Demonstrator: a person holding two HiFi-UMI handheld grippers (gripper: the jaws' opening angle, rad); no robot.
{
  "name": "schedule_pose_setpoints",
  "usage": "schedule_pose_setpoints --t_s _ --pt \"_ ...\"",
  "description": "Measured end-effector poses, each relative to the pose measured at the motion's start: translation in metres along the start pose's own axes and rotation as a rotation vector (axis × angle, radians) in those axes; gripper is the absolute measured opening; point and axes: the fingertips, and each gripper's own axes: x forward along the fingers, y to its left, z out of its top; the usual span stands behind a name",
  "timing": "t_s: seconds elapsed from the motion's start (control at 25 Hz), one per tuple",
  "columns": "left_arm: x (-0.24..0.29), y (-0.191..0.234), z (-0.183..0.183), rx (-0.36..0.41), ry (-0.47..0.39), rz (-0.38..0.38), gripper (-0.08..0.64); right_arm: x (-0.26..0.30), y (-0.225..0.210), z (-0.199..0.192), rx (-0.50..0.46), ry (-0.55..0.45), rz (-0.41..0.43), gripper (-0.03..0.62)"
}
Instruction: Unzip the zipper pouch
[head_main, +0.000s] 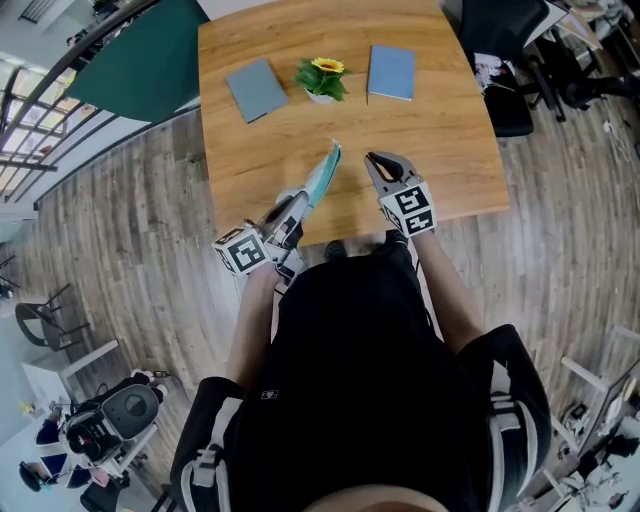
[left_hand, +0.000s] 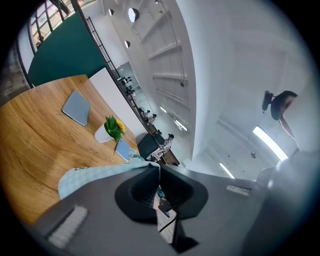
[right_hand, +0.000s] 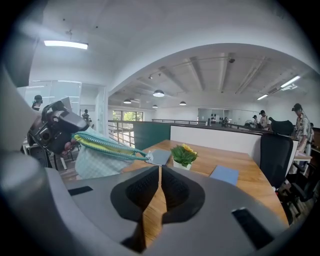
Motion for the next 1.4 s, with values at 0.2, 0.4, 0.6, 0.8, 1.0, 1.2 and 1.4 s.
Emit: schedule_pose_setpoints --t_s 0.2,0.4,0.6,0.8,1.0,1.2,1.4 --pt "-0.008 0.012 0.000 -0.004 -0.005 0.026 0.009 -0.005 0.004 -0.005 0.002 0.009 0.004 0.003" --pt "-0.014 0.020 0.001 -0.010 -0.024 0.047 0.009 -0.014 0.004 -0.016 0.015 0.015 0.001 0.002" --pt "-0.018 0.024 0.006 -0.019 -0.044 0.058 0.009 -0.024 0.008 -0.028 0.034 0.015 0.014 0.002" --pt "-0.026 0.034 0.010 -0.016 -0.049 0.087 0.009 -0.030 0.007 -0.037 0.060 0.028 0.016 0.002" --pt "-0.027 0.033 0.013 -0.018 -0.055 0.087 0.009 -0.028 0.004 -0.039 0.061 0.034 0.012 0.002" --pt "-0.027 0.035 0.014 -0.021 -0.057 0.093 0.009 -0.026 0.003 -0.038 0.062 0.034 0.015 0.002" --pt "-0.028 0.036 0.014 -0.021 -0.053 0.094 0.009 -0.024 0.004 -0.039 0.059 0.040 0.016 0.002"
